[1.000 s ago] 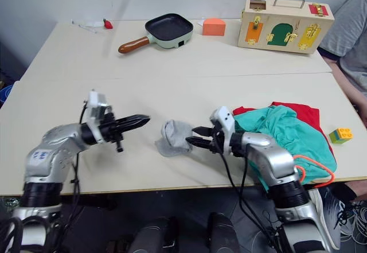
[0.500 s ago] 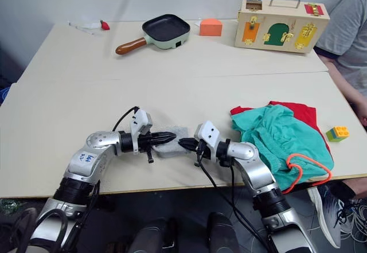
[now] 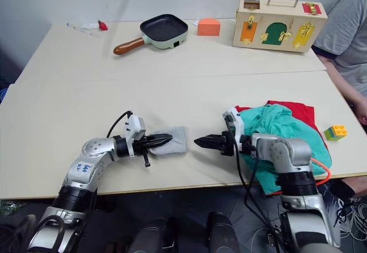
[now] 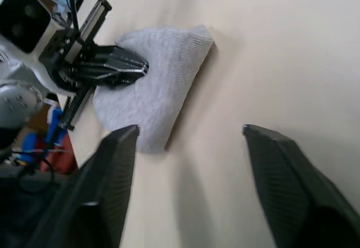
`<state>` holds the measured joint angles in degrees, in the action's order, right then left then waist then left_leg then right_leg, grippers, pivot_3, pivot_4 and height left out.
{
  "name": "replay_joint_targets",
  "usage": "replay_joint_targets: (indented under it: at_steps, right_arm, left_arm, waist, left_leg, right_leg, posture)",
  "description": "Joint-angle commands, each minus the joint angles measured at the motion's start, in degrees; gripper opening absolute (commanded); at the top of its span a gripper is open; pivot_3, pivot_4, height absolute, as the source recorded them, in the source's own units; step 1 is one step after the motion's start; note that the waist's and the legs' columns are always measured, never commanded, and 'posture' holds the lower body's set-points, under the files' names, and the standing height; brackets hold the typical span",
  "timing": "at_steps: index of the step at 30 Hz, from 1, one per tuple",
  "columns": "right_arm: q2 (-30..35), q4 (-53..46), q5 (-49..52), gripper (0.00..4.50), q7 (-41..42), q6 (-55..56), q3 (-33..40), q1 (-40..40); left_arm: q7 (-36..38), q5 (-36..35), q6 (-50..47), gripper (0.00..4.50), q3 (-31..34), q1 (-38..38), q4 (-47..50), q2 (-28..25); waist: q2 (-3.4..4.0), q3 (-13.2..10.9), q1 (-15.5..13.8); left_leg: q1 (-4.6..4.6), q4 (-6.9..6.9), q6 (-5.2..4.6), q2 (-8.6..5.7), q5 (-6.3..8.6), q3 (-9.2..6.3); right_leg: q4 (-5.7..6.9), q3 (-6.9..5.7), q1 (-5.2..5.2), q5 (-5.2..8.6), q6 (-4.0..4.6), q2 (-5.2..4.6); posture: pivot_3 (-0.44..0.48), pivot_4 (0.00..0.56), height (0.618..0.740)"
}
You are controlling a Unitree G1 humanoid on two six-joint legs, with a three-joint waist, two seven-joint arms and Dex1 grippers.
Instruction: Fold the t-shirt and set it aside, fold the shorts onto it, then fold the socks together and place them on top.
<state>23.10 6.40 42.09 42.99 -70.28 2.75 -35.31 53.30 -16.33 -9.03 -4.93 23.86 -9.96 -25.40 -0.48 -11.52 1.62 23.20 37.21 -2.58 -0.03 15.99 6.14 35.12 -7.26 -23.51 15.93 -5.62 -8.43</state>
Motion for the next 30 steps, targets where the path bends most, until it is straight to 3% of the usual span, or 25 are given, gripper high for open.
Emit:
replay_joint_targets:
  at_steps: [1, 4, 11, 15, 17, 21, 24, 28, 30]
  right_arm:
    - [-2.77, 2.21, 0.20, 4.35, -2.03, -2.63, -0.62, -2.79]
    - [-6.01, 4.23, 0.02, 3.99, -2.82, -3.72, -1.53, -4.79]
    - [-9.10, 6.12, 0.04, 1.56, -3.49, -2.46, -0.38, -7.42]
    - [-4.57, 2.20, 2.83, 0.19, -0.56, -3.80, 2.42, -6.57]
    - [1.72, -2.73, 7.48, 0.03, 3.35, -8.98, 4.98, -5.22]
    - [16.30, -8.86, 17.53, 0.00, 11.94, -17.47, 12.60, -1.93]
    - [29.88, -9.16, 20.37, 0.00, 20.11, -17.60, 17.80, 1.98]
    - [47.54, -2.40, 12.56, 0.00, 30.53, -8.22, 17.55, 10.85]
    - [52.84, 2.72, 8.14, 0.00, 35.77, -1.98, 15.37, 14.30]
  left_arm:
    - [1.14, 0.30, 1.74, 0.00, 0.98, -0.13, -1.98, -0.80]
    - [1.36, 0.42, 2.79, 0.00, 0.97, 0.26, -2.64, -0.40]
    - [2.52, -2.57, 2.81, 0.00, 2.13, 0.01, -1.88, 0.93]
    - [6.95, -9.59, -2.15, 0.00, 3.79, -2.69, 5.32, 0.05]
    - [7.48, -14.54, -6.15, 0.00, 6.14, -4.61, 10.89, -0.83]
    - [5.26, -21.41, -11.52, 1.17, 10.98, -7.30, 20.97, -2.91]
    - [3.49, -25.57, -15.95, 2.09, 13.53, -9.20, 27.66, -5.11]
    - [1.59, -28.54, -19.76, 3.32, 14.60, -11.10, 31.87, -6.70]
    - [1.07, -28.69, -20.47, 3.89, 14.26, -11.28, 32.55, -6.94]
  waist:
    - [0.01, 0.00, -0.04]
    - [-0.03, 0.03, -0.04]
    - [-0.03, 0.03, -0.03]
    - [-0.02, 0.02, -0.04]
    - [0.03, -0.02, -0.28]
    - [0.04, -0.03, -0.54]
    - [0.05, -0.03, -1.25]
    - [0.10, -0.06, -1.66]
    - [0.10, -0.06, -1.74]
  left_leg:
    - [0.00, 0.01, -0.01, -0.01, 0.00, 0.03]
    - [0.00, 0.09, -0.07, -0.03, 0.00, 0.07]
    - [0.06, 0.09, -0.12, -0.09, -0.01, 0.08]
    - [0.07, 0.07, -0.13, -0.10, 0.00, 0.08]
    - [0.17, 0.08, -0.18, -0.11, 0.03, 0.05]
    - [0.28, 0.10, -0.29, -0.15, 0.10, -0.09]
    - [0.28, 0.06, -0.34, -0.14, 0.16, -0.16]
    - [0.20, 0.10, -0.43, -0.15, 0.24, -0.05]
    - [0.13, 0.10, -0.42, -0.12, 0.29, 0.00]
  right_leg:
    - [0.02, 0.01, 0.01, 0.00, 0.00, 0.00]
    - [0.27, 0.01, 0.02, 0.00, 0.00, -0.02]
    - [0.36, -0.01, -0.04, 0.00, -0.01, -0.03]
    - [0.35, -0.06, -0.04, 0.00, -0.01, -0.03]
    - [0.31, -0.03, -0.08, 0.00, -0.01, -0.06]
    - [-0.07, -0.08, 0.00, -0.04, -0.07, -0.10]
    - [-0.28, -0.16, 0.14, -0.04, -0.08, -0.08]
    - [-0.60, -0.14, 0.23, -0.05, -0.10, -0.06]
    - [-0.68, -0.13, 0.31, -0.08, -0.16, -0.03]
  posture:
    - [0.000, 0.150, 0.740]
    - [0.000, 0.150, 0.740]
    - [0.000, 0.150, 0.740]
    - [0.000, 0.150, 0.740]
    - [0.000, 0.150, 0.740]
    - [0.000, 0.150, 0.740]
    - [0.000, 0.150, 0.740]
    - [0.000, 0.150, 0.740]
    - [0.000, 0.150, 0.740]
